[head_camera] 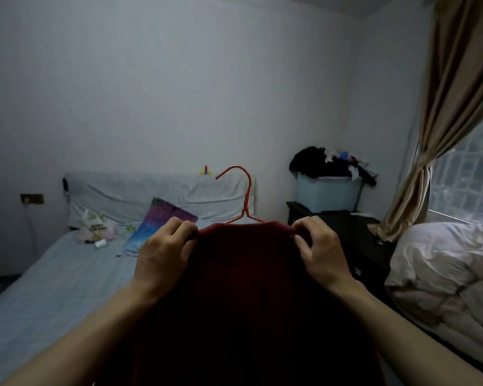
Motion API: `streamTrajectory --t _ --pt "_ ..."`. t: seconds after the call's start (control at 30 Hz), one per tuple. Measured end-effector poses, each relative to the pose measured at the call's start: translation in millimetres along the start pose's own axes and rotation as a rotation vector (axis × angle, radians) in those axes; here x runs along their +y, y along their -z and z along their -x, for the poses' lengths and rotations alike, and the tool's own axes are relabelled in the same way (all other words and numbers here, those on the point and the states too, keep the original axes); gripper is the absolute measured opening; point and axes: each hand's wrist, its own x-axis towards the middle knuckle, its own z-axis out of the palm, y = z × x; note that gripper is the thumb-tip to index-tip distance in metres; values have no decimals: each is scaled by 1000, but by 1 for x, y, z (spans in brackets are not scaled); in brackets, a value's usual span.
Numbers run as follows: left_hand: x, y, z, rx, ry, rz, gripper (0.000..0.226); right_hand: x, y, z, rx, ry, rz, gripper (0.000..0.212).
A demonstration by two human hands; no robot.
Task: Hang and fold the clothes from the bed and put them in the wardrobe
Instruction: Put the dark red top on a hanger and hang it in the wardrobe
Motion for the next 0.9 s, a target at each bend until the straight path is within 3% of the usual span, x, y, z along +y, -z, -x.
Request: streamTrajectory --t 0.2,0.43,0.63,0.9 --pt "15 27 -19 110 39 95 16 -25 33 -15 90 41 -29 15" --pt "35 5 -2 112 43 296 16 -32 68 11 87 30 -32 17" --pt "89 -14 -14 137 -26 392 13 -9 113 30 73 1 -34 19" --pt "203 -45 -45 -33 -224 418 14 50 193 60 87 -38 54 24"
